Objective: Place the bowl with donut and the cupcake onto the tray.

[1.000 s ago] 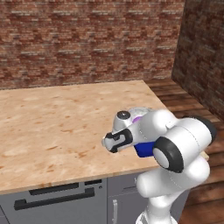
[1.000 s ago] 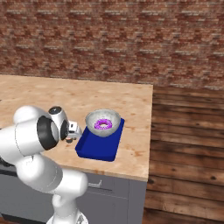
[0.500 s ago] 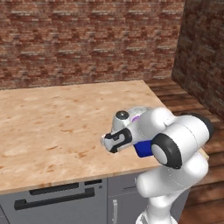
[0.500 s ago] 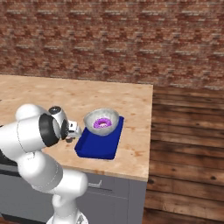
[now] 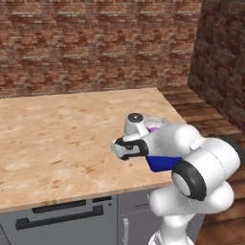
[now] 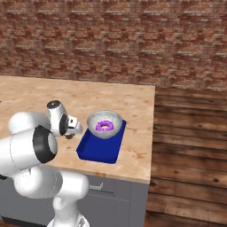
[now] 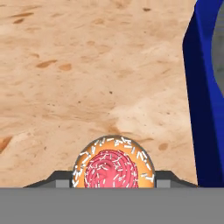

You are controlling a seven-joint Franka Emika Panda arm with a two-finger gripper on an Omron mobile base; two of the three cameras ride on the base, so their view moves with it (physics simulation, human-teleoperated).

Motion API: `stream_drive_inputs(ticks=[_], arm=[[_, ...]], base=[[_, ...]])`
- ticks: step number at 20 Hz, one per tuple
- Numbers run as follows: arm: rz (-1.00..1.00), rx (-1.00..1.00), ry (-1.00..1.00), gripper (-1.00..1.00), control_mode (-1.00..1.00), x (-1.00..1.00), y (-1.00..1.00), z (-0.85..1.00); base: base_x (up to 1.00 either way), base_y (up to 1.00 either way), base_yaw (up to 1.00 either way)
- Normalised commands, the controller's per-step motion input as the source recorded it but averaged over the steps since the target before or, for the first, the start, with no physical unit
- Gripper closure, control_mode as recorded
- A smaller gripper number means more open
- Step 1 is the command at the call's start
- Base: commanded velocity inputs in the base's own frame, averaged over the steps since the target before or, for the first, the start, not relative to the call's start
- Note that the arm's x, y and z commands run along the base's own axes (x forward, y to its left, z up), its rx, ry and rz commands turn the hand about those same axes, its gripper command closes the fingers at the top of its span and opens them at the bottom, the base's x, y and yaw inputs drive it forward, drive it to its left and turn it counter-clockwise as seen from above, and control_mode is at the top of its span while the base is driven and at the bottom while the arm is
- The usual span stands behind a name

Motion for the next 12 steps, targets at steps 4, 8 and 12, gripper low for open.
stream_drive_inputs(ticks=[4, 8, 12], arm=[[-0.15, 0.03, 0.0, 1.0, -1.0, -0.17, -0.34, 0.64], [-0.2, 0.0, 0.04, 1.0, -1.0, -0.13, -0.68, 0.28], [-0.16, 0.0, 0.07, 1.0, -1.0, -0.17, -0.84, 0.02]], base=[[0.0, 0.0, 0.0], [0.0, 0.0, 0.0], [0.0, 0.0, 0.0]])
